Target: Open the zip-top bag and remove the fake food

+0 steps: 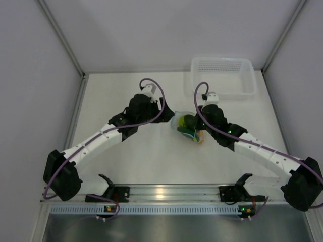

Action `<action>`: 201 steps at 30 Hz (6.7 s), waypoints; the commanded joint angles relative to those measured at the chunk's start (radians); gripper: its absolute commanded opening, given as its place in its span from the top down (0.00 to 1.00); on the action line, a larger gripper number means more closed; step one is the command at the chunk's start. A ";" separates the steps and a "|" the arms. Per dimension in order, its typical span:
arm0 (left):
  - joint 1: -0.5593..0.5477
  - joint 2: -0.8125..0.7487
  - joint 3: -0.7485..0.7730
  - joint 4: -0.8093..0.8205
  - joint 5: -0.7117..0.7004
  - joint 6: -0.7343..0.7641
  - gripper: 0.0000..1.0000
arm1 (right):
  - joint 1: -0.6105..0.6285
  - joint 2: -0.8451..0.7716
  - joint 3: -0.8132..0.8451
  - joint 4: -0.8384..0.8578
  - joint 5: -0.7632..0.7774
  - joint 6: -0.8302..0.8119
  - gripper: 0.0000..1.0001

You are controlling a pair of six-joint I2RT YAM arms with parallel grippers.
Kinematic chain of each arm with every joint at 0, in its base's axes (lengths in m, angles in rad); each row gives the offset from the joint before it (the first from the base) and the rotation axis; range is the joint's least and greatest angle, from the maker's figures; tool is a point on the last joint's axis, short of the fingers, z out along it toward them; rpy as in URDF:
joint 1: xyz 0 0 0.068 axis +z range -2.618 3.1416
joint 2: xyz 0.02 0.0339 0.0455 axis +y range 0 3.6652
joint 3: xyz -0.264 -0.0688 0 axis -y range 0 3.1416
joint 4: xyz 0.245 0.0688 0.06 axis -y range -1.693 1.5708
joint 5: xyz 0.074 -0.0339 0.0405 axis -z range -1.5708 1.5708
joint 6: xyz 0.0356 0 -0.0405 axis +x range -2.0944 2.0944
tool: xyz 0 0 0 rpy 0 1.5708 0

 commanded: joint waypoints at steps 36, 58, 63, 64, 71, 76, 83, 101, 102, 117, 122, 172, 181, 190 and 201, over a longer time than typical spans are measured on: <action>-0.035 0.145 0.015 -0.041 -0.440 -0.105 1.00 | -0.173 -0.078 -0.202 0.228 0.023 0.120 1.00; -0.205 0.265 0.293 -0.284 -0.189 0.179 1.00 | -0.199 -0.014 -0.209 0.339 -0.356 0.106 0.78; -0.205 0.273 0.288 -0.281 -0.189 0.153 1.00 | -0.189 -0.090 -0.191 0.291 -0.385 0.069 0.78; -0.207 0.265 0.285 -0.281 -0.186 0.149 1.00 | -0.184 -0.092 -0.189 0.296 -0.427 0.066 0.78; -0.205 0.236 0.291 -0.279 -0.178 0.109 1.00 | -0.052 0.008 -0.153 0.348 -0.399 0.069 0.76; -0.205 0.228 0.288 -0.279 -0.174 0.096 1.00 | -0.034 0.086 -0.143 0.362 -0.285 0.083 0.76; -0.205 0.262 0.252 -0.252 -0.169 0.060 1.00 | -0.032 0.222 -0.163 0.449 -0.211 0.144 0.75; -0.205 0.253 0.103 -0.135 -0.238 -0.019 1.00 | 0.061 0.405 -0.128 0.442 -0.120 0.281 0.51; -0.205 0.248 0.095 -0.128 -0.239 -0.026 1.00 | 0.062 0.422 -0.128 0.445 -0.120 0.288 0.47; -0.205 0.204 0.029 -0.098 -0.358 -0.069 1.00 | 0.129 0.479 -0.104 0.327 0.044 0.265 0.37; -0.205 0.223 0.027 -0.097 -0.376 -0.097 1.00 | 0.138 0.477 -0.119 0.322 0.058 0.255 0.41; -0.205 0.260 -0.031 -0.005 -0.393 -0.151 1.00 | 0.236 0.273 -0.208 0.346 -0.047 0.204 0.53; -0.204 0.279 -0.052 0.043 -0.315 -0.164 1.00 | 0.226 0.414 -0.096 0.362 0.021 0.155 0.46; -0.202 0.265 -0.071 0.043 -0.312 -0.164 1.00 | 0.201 0.381 -0.090 0.457 0.044 0.112 0.43; -0.202 0.279 -0.074 0.061 -0.267 -0.166 1.00 | 0.167 0.485 -0.008 0.497 0.041 0.058 0.39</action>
